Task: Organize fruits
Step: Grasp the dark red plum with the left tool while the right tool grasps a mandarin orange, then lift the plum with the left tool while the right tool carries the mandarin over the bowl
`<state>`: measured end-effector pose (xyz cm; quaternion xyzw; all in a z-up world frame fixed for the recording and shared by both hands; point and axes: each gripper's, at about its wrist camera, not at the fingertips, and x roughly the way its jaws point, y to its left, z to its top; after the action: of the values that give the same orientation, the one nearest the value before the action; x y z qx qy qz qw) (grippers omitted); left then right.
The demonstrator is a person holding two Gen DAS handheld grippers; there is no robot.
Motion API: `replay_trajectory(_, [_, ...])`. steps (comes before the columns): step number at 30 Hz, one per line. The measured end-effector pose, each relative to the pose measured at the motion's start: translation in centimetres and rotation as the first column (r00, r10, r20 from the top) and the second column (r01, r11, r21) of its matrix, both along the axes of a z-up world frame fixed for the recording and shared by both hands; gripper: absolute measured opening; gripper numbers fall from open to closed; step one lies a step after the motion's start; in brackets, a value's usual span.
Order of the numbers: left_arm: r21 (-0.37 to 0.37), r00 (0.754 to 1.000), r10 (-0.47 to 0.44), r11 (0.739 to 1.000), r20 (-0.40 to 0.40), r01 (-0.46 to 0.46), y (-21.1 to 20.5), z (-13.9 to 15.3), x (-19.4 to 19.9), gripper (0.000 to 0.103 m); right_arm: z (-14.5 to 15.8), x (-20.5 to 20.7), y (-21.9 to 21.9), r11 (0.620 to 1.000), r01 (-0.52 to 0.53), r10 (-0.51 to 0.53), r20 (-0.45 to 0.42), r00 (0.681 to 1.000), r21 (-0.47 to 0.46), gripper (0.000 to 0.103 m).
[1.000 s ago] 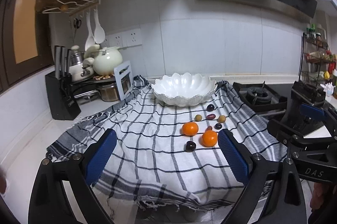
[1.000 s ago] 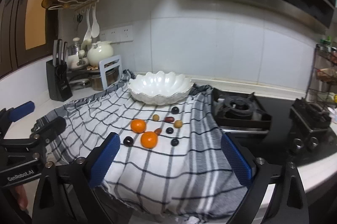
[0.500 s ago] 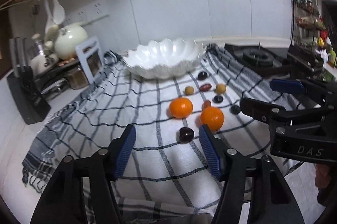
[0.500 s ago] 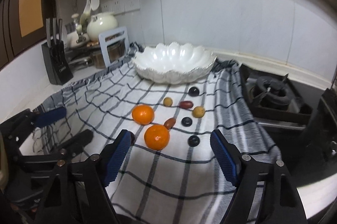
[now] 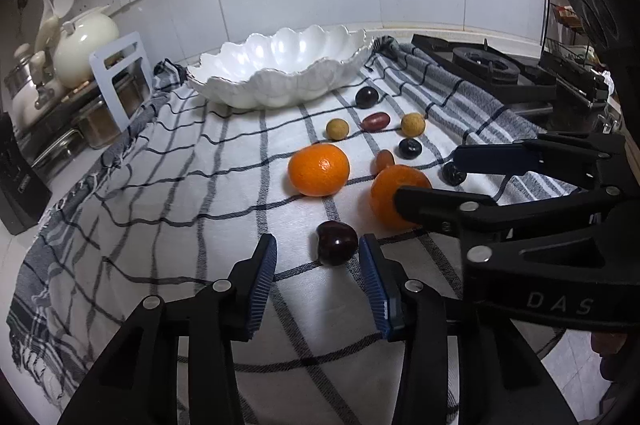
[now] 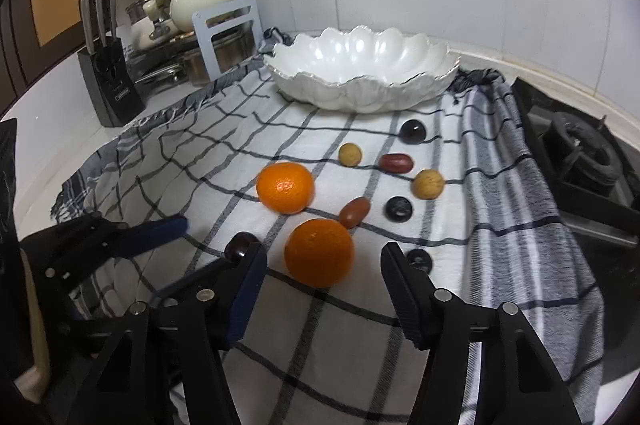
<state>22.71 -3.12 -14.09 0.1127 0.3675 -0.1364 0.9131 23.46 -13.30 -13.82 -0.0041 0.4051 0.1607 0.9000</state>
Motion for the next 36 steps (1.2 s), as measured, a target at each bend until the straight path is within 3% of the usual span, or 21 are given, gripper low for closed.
replay_trajectory(14, [-0.033, 0.996, -0.014, 0.999, -0.090, 0.011, -0.8, -1.8, 2.2, 0.028, -2.1, 1.7, 0.3, 0.999, -0.037, 0.038, -0.072, 0.997, 0.017, 0.053])
replay_trajectory(19, [-0.045, 0.995, -0.014, 0.999, -0.101, 0.009, -0.7, -2.0, 2.6, 0.027, -2.6, 2.2, 0.2, 0.999, -0.041, 0.043, -0.091, 0.995, 0.027, 0.047])
replay_trajectory(36, [-0.117, 0.993, 0.061, 0.990, -0.102, -0.073, 1.4, -0.4, 1.3, 0.026, -1.5, 1.4, -0.3, 0.998, -0.038, 0.041, -0.059, 0.997, 0.058, 0.042])
